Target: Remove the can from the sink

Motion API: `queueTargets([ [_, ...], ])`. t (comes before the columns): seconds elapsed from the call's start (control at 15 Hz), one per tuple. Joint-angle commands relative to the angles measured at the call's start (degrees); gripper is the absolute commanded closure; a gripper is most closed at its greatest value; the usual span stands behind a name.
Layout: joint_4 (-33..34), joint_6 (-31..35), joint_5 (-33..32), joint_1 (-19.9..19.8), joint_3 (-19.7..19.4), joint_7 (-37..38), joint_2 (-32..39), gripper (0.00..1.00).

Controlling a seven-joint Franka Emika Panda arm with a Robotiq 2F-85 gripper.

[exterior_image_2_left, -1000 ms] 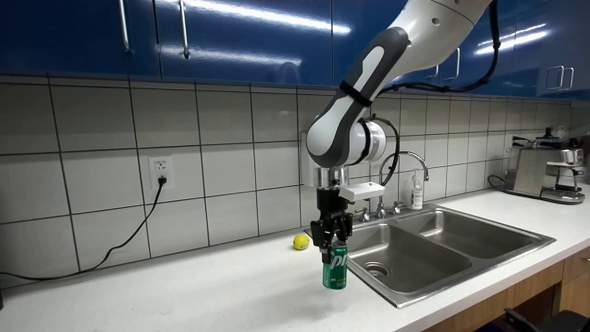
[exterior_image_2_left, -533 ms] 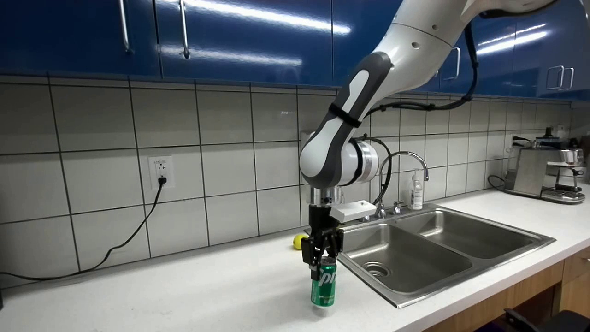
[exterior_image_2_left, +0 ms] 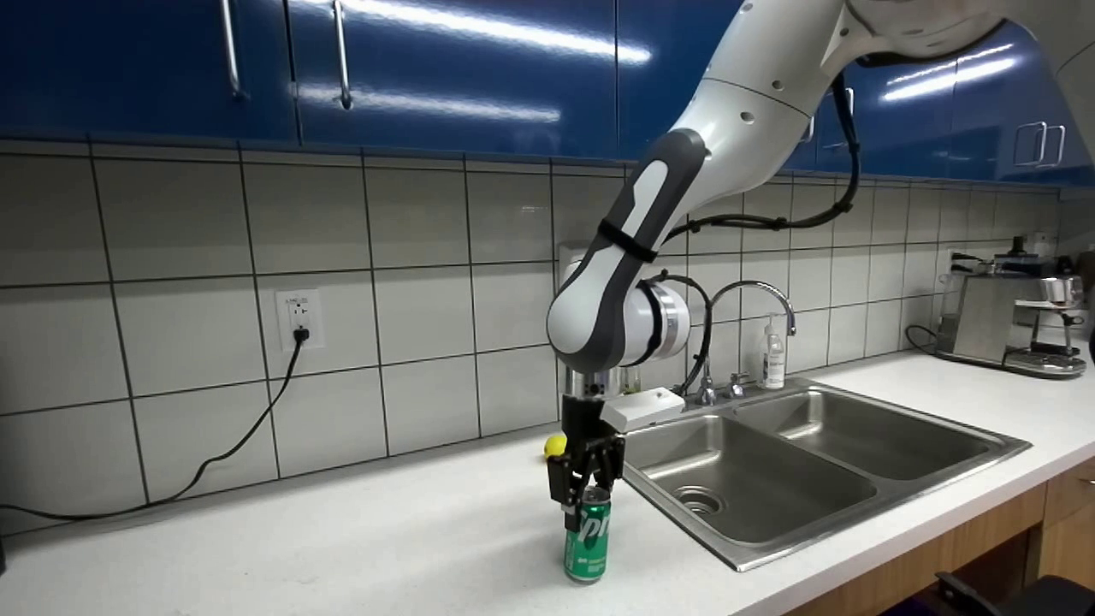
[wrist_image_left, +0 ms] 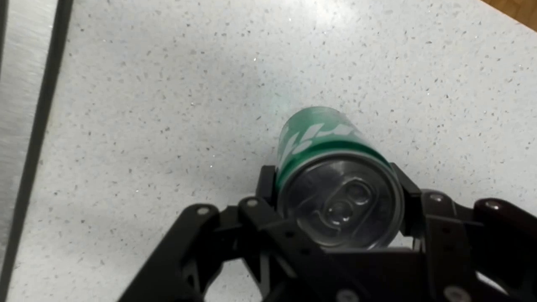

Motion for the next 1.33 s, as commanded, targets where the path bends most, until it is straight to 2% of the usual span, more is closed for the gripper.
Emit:
queueTargets([
  [0.0, 1.0, 0.6, -2.5, 0.3, -0.4, 2.3, 0.5, 0.61],
  [0.07, 1.0, 0.7, -2.7, 0.3, -0.4, 2.6, 0.4, 0.61],
  [0.2, 1.0, 0.5, -3.6, 0.5, -0.8, 3.2, 0.5, 0.1],
  [0.27, 0.9, 0.4, -4.1, 0.6, -0.9, 3.5, 0.4, 0.1],
  [0.4, 0.9, 0.1, -4.4, 0.5, -1.0, 4.1, 0.2, 0.01],
  [0.47, 0.9, 0.0, -4.8, 0.5, -1.2, 4.3, 0.2, 0.0],
  [1.27, 1.6, -6.0, -3.6, 0.0, -0.8, 5.0, -2.7, 0.0],
])
